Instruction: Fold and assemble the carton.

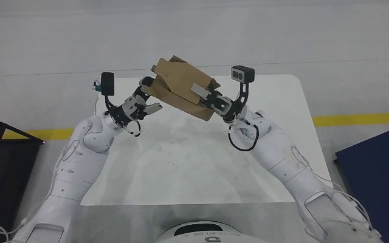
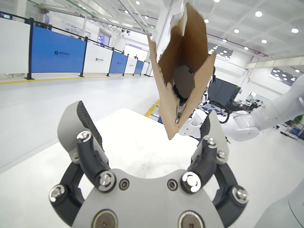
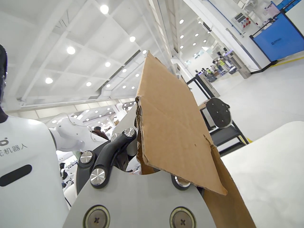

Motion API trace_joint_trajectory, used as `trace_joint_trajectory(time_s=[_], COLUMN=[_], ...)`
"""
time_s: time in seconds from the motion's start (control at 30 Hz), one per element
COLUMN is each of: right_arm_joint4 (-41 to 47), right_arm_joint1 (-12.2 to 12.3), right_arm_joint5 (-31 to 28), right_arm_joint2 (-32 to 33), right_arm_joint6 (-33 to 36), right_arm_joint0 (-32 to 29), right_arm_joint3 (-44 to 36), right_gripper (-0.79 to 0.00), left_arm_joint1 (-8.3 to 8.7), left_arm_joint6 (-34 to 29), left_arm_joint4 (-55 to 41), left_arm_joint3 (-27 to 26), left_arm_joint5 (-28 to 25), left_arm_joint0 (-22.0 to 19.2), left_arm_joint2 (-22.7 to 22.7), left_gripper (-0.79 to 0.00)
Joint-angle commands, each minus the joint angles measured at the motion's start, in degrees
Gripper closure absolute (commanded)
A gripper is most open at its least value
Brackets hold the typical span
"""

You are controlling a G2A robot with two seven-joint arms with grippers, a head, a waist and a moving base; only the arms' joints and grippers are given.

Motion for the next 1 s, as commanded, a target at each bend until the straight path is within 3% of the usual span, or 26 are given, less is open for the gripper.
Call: trace_joint_trajectory(time_s=[0.0,0.17,0.47,0.87,0.97], right_arm_joint4=[2.6,9.5,23.2,28.3,26.6], right_arm_joint1=[-0.3,-1.1,-2.5,-4.1,-4.1], right_arm_joint5=[0.0,0.0,2.9,6.7,4.9], right_arm_joint2=[-1.0,-3.1,-7.5,-8.7,-7.3], right_arm_joint6=[2.3,7.0,19.3,23.1,21.4], right_arm_joint0=[0.5,1.3,2.4,2.7,2.5], right_arm_joint3=[0.6,1.6,3.6,5.4,7.9], right_gripper=[0.000,0.000,0.000,0.000,0.000], left_arm_joint1=[0.13,0.27,-0.05,-0.03,0.05], left_arm_joint6=[-0.1,-1.2,4.1,7.2,7.6], left_arm_joint4=[0.5,5.5,9.4,11.6,11.6], left_arm_joint3=[0.1,0.8,4.2,4.5,4.6], left_arm_joint5=[0.0,0.0,0.0,0.0,0.0], left_arm_joint0=[-0.9,-3.3,-4.9,-4.9,-4.8], left_arm_joint2=[0.8,3.2,4.0,4.3,3.9], left_gripper=[-0.785,-0.785,-0.785,-0.785,-0.785])
